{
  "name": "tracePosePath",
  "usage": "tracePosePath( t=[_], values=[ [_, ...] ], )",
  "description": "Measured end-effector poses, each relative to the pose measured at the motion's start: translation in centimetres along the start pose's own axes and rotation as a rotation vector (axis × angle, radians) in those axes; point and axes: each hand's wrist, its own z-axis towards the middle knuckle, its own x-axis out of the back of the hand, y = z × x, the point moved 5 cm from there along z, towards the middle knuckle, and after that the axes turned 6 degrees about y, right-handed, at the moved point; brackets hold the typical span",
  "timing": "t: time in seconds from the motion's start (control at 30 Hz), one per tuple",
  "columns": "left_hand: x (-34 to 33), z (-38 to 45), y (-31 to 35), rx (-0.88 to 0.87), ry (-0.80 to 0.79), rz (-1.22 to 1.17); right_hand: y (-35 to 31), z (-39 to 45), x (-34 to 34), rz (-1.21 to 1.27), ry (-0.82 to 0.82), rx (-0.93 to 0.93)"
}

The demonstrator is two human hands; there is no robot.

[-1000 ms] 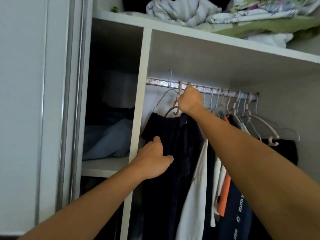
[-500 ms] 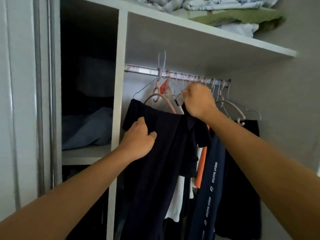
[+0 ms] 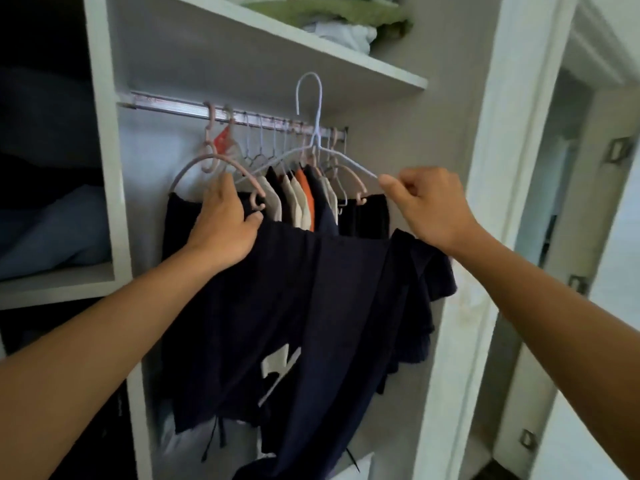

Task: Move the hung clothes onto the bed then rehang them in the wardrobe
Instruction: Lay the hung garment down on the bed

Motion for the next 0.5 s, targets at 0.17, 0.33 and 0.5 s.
tracePosePath(
  t=[0.17, 0.33, 0.5],
  values=[
    [-0.6, -2.9, 5.3, -0.130, -0.016, 0.020, 2.9, -4.1, 7.6, -0.019, 0.015, -0.016],
    [-3.6, -7.6, 13.1, -0.150, -0.155, -0.022, 6.2, -10.1, 17.8, -0.068, 0.020, -0.086],
    [-6.3, -13.7, 21.9, -0.207, -0.218, -0.159, 7.9, -16.1, 29.1, -0.149, -0.007, -0.195]
  ],
)
